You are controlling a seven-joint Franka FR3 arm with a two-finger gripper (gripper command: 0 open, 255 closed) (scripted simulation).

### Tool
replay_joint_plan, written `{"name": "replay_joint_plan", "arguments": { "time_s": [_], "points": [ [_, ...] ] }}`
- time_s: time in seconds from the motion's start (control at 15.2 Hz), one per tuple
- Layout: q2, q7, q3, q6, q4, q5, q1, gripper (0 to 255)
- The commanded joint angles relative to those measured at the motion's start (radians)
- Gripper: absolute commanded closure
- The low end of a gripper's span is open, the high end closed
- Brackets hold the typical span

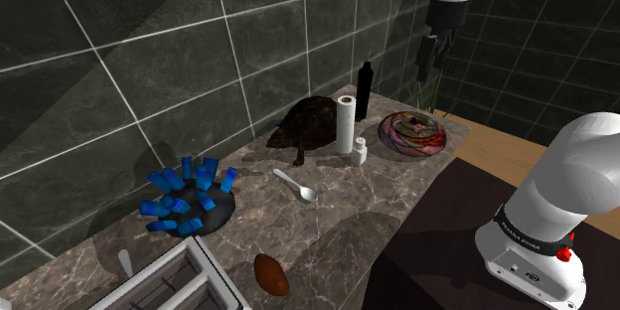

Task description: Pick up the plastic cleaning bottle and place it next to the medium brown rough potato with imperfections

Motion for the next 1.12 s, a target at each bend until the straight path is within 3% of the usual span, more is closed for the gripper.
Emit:
{"name": "replay_joint_plan", "arguments": {
  "time_s": [0.0,0.53,1.06],
  "points": [
    [0.0,0.0,0.0,0.0,0.0,0.0,0.0,0],
    [0.267,0.042,-0.031,0.231,0.076,-0.009,-0.058,0],
    [0.543,0.08,-0.069,0.398,0.224,-0.005,-0.103,0]
  ]
}}
